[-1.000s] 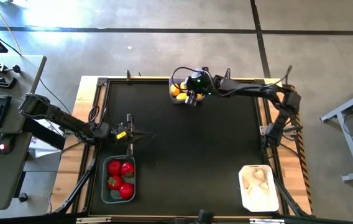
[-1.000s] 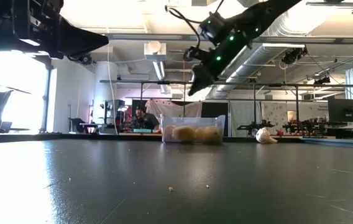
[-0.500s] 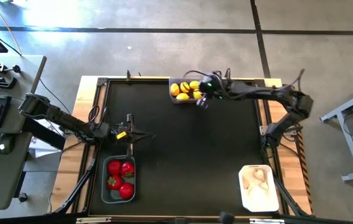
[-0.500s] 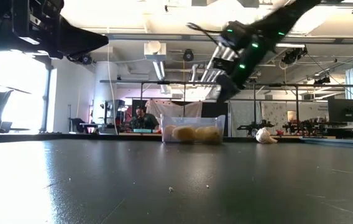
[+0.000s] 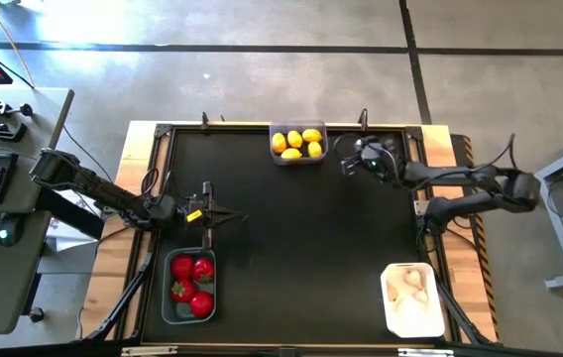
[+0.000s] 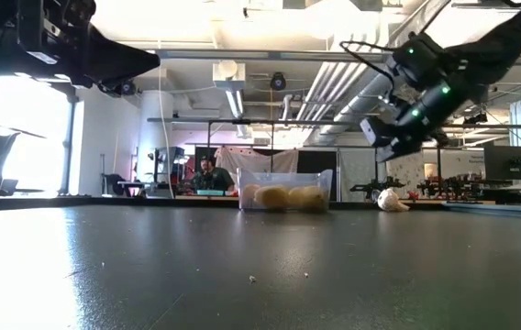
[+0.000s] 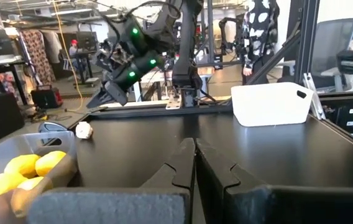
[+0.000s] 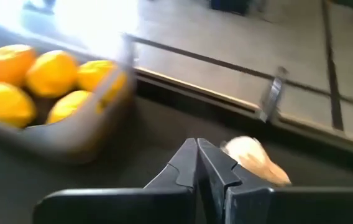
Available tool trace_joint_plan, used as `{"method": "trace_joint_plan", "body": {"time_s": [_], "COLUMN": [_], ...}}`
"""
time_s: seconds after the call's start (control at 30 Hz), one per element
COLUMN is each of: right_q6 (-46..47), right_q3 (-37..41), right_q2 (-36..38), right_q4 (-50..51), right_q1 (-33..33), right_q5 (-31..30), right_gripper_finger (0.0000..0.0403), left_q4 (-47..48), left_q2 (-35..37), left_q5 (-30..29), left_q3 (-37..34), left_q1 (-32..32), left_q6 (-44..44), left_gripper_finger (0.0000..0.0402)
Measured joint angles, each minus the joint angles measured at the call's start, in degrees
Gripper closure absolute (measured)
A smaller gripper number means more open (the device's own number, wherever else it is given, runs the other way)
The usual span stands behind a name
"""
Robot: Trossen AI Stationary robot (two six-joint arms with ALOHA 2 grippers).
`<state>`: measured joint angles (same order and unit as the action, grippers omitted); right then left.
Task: Sort produce into baskets
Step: Put the garlic into the white bin
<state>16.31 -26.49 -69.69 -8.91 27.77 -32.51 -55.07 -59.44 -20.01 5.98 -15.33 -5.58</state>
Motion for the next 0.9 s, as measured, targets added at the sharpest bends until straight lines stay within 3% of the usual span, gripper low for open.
{"method": "trace_joint_plan", "body": {"time_s": [0.13, 0.27, 0.47, 0.7, 0.8, 0.9], "right_q6": [7.5, 8.9, 13.2, 17.5, 16.3, 15.5], "right_q3": [1.8, 1.9, 1.9, 1.9, 0.3, -2.3], "right_q2": [0.2, -0.9, -4.5, -10.2, -12.3, -14.4], "right_q4": [-0.1, -0.1, -0.1, -3.1, -4.6, -4.2], "right_q1": [0.3, 1.7, 4.6, 7.8, 8.9, 10.2], "right_q5": [-3.6, -3.8, -3.7, -3.3, -1.7, -1.4], "right_gripper_finger": [0.0402, 0.0387, 0.0290, 0.0170, 0.0148, 0.0143], "left_q4": [0.0, -1.9, -1.6, -3.1, -3.6, -2.9], "left_q2": [0.0, 0.0, -0.4, 1.0, 2.9, 4.7], "left_q5": [0.0, -0.1, 0.2, 14.1, 20.4, 22.3], "left_q3": [0.0, 0.2, 0.9, -0.8, -0.8, -0.9], "left_q1": [0.0, 0.1, 3.9, 13.0, 15.7, 17.8], "left_q6": [0.0, 3.4, 8.1, 12.3, 10.9, 10.9], "left_gripper_finger": [0.0401, 0.0401, 0.0401, 0.0401, 0.0401, 0.0402]}}
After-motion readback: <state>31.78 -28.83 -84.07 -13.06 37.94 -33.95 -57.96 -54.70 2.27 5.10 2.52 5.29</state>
